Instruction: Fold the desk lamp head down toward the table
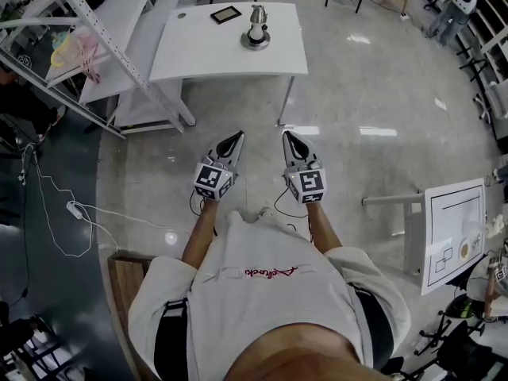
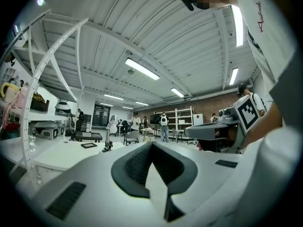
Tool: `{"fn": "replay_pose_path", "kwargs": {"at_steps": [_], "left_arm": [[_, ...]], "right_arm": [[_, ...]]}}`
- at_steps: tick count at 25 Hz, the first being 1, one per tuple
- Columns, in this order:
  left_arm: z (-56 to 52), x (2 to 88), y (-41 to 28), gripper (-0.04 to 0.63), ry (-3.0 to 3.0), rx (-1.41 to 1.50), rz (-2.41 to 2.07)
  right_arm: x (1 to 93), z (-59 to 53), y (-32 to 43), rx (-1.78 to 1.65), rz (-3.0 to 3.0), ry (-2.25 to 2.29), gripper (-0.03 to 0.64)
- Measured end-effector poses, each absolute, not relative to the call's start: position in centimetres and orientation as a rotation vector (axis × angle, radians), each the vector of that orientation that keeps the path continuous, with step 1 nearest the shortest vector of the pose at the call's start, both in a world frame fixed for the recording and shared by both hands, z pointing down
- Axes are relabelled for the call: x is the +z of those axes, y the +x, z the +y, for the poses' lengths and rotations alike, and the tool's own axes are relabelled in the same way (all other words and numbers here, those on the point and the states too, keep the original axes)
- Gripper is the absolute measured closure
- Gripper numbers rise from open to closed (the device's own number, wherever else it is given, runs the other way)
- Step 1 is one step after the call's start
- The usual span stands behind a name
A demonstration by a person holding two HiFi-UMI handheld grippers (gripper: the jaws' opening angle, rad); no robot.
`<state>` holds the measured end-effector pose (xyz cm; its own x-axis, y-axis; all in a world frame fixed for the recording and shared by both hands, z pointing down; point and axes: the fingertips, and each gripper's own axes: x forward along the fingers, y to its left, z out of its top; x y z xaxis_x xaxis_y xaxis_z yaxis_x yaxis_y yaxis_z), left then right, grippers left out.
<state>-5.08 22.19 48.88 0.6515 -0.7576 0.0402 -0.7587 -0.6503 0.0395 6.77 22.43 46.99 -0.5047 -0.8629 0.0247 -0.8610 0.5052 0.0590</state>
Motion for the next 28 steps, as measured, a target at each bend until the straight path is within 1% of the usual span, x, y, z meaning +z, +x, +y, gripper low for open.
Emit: {"fn": "replay_pose_path", "kwargs": {"at_steps": [28], "left_arm": [[20.4,49.0,-1.9,0.575,2.823,0.05,-1.356]], "right_arm": [[47.5,20.7,8.9,-0.151,-2.71,1.447,0.598]]}}
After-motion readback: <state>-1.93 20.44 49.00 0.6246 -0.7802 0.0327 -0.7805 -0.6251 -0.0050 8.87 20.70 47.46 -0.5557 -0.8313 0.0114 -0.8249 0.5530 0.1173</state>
